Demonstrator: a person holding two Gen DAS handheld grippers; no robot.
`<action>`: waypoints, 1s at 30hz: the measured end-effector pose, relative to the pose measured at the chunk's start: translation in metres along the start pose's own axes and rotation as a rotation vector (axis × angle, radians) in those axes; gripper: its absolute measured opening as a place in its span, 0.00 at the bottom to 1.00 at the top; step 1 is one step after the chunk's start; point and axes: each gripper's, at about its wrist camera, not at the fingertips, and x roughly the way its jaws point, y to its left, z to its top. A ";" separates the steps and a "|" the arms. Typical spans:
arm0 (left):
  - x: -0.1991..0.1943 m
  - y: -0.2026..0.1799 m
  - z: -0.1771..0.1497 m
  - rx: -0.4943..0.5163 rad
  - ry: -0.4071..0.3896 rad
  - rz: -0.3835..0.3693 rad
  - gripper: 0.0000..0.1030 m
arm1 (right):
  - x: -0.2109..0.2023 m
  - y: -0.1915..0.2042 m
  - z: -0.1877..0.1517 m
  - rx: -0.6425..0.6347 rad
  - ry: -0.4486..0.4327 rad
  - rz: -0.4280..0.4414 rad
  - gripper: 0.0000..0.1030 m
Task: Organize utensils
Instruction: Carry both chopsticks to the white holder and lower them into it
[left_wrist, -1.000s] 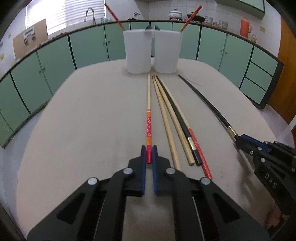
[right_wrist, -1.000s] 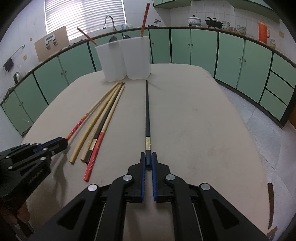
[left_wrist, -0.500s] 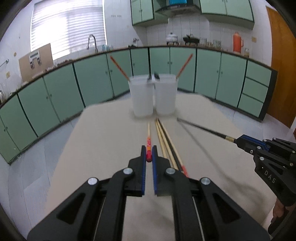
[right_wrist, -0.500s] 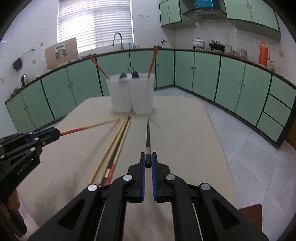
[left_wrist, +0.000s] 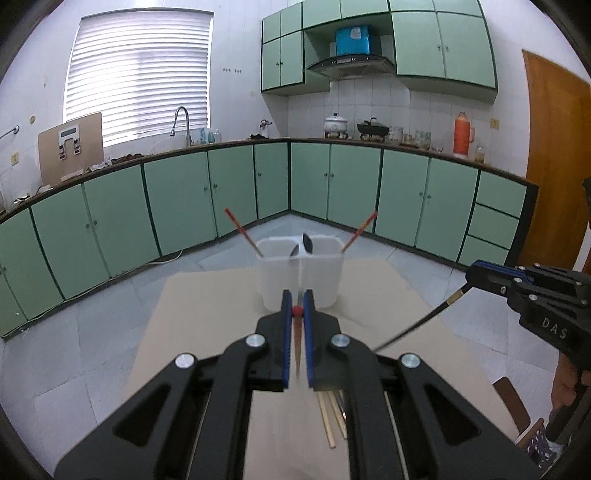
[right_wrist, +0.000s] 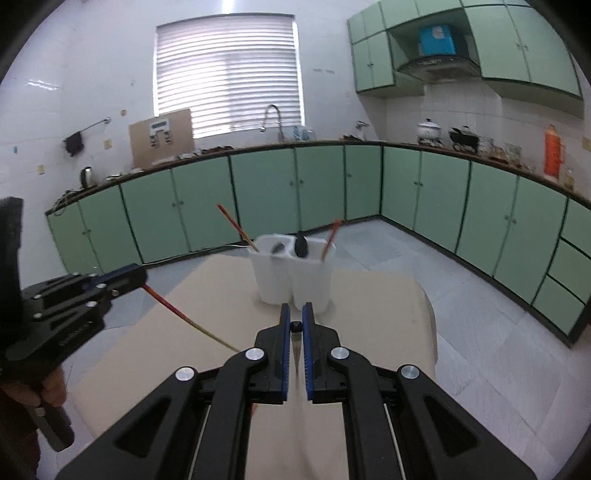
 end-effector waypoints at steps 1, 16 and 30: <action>0.000 0.000 0.004 -0.003 -0.002 -0.009 0.05 | -0.001 0.000 0.004 -0.003 0.002 0.010 0.06; -0.001 0.014 0.087 -0.042 -0.129 -0.056 0.05 | 0.012 -0.019 0.108 -0.011 -0.067 0.143 0.06; 0.062 0.011 0.173 -0.024 -0.242 0.026 0.05 | 0.089 -0.042 0.210 0.005 -0.216 0.033 0.06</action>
